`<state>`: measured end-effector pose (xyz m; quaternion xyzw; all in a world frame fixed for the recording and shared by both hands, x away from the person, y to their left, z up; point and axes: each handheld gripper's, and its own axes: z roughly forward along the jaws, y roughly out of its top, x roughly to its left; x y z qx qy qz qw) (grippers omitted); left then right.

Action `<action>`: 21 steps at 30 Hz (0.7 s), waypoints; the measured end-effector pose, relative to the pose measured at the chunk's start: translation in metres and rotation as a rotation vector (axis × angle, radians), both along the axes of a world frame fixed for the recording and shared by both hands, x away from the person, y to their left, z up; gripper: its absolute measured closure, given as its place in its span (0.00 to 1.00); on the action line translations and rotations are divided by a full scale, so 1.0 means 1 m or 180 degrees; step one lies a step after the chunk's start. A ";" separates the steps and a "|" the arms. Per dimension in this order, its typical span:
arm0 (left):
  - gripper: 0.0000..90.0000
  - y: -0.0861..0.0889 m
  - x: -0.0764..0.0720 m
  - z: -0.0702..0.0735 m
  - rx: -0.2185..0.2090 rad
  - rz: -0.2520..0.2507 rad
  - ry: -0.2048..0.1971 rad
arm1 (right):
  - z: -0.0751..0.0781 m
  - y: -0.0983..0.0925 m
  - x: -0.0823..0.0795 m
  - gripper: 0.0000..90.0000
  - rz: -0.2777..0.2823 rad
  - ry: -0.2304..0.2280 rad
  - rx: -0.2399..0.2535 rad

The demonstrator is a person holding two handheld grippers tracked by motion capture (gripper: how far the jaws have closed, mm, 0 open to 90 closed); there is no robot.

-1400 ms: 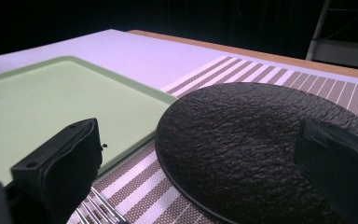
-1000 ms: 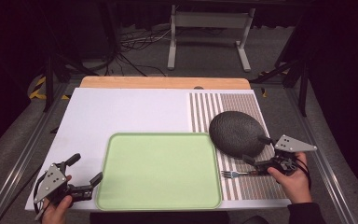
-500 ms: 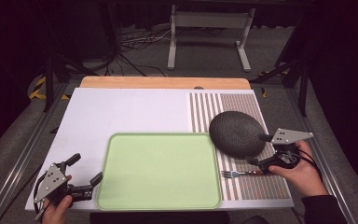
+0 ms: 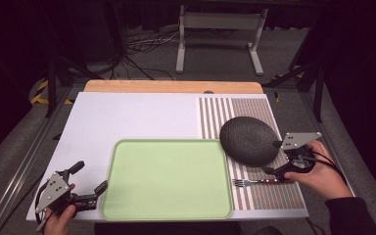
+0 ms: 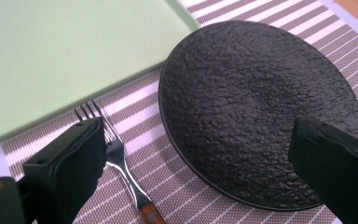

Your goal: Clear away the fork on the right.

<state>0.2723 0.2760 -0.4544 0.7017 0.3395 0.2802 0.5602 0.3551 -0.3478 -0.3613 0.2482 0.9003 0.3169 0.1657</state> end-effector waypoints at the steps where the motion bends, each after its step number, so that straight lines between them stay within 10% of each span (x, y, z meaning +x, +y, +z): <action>1: 0.01 0.000 0.000 0.000 0.0002 -0.0001 -0.0001 | 0.000 0.001 0.000 0.07 0.0036 0.0015 -0.0027; 21: 0.01 0.000 0.000 0.000 0.0005 -0.0004 -0.0005 | -0.004 0.014 0.009 0.11 0.0328 0.0297 -0.0699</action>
